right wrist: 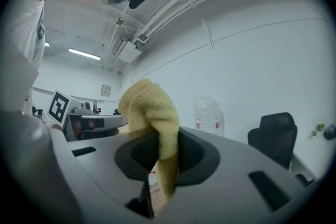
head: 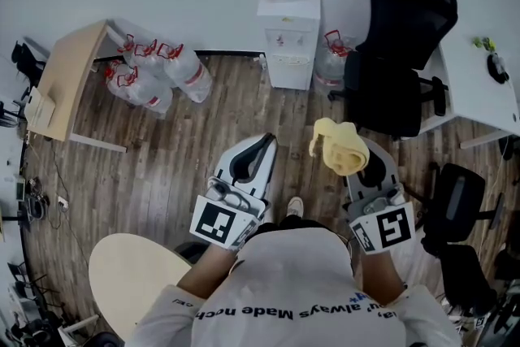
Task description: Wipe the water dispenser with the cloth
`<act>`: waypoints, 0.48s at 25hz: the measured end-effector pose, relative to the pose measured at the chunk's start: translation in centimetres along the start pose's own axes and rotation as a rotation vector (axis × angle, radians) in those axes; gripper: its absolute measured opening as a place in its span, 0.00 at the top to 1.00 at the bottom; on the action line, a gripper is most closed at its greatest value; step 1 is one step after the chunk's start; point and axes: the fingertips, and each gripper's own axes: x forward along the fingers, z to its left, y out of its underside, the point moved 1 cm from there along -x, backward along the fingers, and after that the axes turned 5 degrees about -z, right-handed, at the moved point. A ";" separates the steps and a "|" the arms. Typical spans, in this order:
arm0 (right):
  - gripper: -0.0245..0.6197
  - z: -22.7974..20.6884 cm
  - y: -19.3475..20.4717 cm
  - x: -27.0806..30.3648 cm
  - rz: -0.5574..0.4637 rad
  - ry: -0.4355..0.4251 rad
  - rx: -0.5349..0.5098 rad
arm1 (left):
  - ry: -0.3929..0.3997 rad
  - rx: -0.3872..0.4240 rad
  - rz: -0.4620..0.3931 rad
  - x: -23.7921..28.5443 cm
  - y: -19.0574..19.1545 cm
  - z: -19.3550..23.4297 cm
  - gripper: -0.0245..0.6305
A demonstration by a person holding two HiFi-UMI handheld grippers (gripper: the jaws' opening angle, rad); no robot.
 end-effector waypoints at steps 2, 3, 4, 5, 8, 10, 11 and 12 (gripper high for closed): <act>0.86 -1.0 0.1 0.6 0.003 -0.003 0.001 | -0.009 0.002 0.002 0.9 0.2 0.3 0.92; 0.86 -1.4 0.2 0.8 0.004 -0.004 0.002 | -0.012 0.002 0.004 1.2 0.3 0.4 0.92; 0.86 -1.8 0.3 1.0 0.005 -0.005 0.004 | -0.014 0.002 0.005 1.6 0.4 0.5 0.92; 0.86 -2.1 0.4 1.2 0.006 -0.006 0.006 | -0.016 0.003 0.006 1.8 0.5 0.6 0.92; 0.86 -2.9 0.7 1.8 0.010 -0.007 0.013 | -0.020 0.003 0.015 2.5 0.9 0.9 0.92; 0.86 -3.2 1.0 2.3 0.015 -0.009 0.016 | -0.026 0.001 0.017 2.9 1.2 1.4 0.92; 0.86 -3.4 1.2 2.6 0.017 -0.009 0.017 | -0.027 0.000 0.019 3.1 1.5 1.6 0.92; 0.86 -3.7 1.3 2.8 0.018 -0.009 0.016 | -0.027 -0.001 0.020 3.3 1.7 1.8 0.92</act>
